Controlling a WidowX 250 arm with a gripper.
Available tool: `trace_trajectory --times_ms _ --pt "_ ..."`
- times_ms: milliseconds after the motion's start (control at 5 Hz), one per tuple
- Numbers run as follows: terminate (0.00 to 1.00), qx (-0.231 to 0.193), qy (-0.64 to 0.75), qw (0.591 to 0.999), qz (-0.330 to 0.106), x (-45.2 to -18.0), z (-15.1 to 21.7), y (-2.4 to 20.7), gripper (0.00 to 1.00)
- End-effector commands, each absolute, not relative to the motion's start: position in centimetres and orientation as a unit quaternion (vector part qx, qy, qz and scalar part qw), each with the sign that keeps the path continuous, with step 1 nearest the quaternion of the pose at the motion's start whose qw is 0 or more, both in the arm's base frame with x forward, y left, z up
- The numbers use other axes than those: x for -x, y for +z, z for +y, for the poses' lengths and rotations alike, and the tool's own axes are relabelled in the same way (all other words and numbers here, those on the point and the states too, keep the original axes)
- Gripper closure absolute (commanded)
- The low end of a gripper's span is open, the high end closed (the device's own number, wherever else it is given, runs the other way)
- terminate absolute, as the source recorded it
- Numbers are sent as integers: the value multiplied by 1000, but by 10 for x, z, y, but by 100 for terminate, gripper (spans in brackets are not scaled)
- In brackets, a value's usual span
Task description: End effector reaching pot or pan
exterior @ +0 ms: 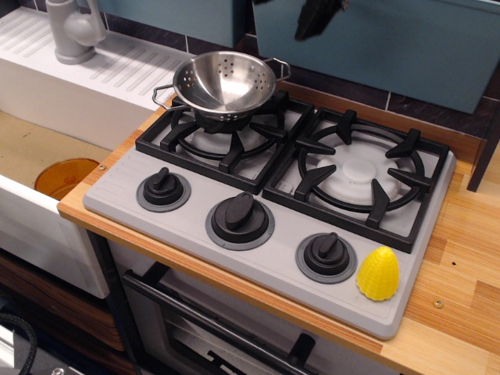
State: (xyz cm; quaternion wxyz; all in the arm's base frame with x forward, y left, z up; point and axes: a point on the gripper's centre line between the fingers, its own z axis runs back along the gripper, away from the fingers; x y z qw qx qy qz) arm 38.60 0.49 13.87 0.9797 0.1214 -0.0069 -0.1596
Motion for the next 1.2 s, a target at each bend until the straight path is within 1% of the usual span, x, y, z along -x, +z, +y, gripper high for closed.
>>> trace_trajectory --times_ms 0,400,800,1000 --pt "0 -103 -136 983 -61 -373 18 120 0" --pt "0 -95 -137 982 -84 -361 34 85 0" --pt "0 -95 -137 982 -84 -361 34 85 0" --pt "100 -95 -137 982 -84 -361 34 85 0"
